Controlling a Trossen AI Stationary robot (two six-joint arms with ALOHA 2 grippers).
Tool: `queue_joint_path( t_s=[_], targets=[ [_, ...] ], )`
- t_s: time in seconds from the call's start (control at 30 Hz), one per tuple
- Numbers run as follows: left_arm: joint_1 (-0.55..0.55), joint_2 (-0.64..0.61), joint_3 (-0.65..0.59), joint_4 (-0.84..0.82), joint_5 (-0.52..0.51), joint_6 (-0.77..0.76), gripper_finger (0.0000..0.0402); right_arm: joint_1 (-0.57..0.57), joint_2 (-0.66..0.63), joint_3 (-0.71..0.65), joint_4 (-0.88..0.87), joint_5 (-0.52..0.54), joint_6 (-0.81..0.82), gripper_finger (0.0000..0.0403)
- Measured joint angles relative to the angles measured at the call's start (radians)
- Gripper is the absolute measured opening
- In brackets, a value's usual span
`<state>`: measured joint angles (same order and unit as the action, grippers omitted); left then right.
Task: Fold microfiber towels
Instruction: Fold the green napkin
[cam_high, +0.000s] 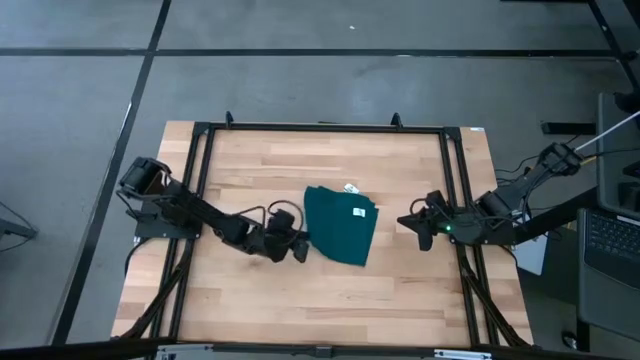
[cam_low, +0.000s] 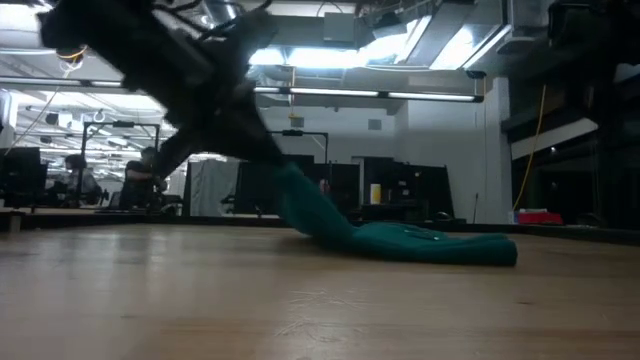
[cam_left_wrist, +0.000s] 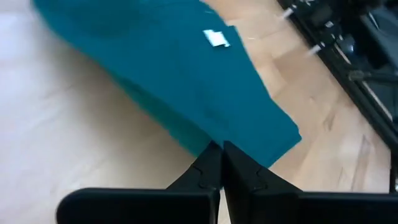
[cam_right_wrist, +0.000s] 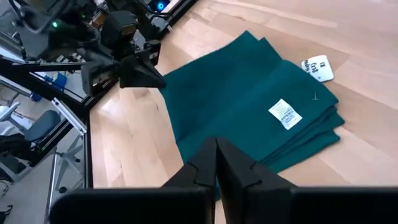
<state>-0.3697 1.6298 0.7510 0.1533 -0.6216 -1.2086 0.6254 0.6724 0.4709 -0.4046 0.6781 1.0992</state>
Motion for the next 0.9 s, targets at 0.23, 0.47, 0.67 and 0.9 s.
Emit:
queue_joint_path(
  t_s=[0.23,0.47,0.67,0.9],
  targets=[
    [0.153,0.084,0.194,0.002,0.264,0.321,0.0002,0.048,-0.01,0.0,0.008,0.087,0.001,0.0011],
    [0.204,0.353,0.485,-0.029,0.47,0.428,0.0002,0.073,-0.029,0.0,0.008,0.105,0.0,0.0011],
    [0.172,0.504,0.679,-0.048,0.494,0.457,0.0002,0.099,-0.048,0.0,0.002,0.139,-0.016,0.0006],
    [0.165,0.514,0.766,-0.084,0.518,0.509,0.0002,0.105,-0.053,0.0,-0.001,0.091,-0.031,0.0013]
  ],
)
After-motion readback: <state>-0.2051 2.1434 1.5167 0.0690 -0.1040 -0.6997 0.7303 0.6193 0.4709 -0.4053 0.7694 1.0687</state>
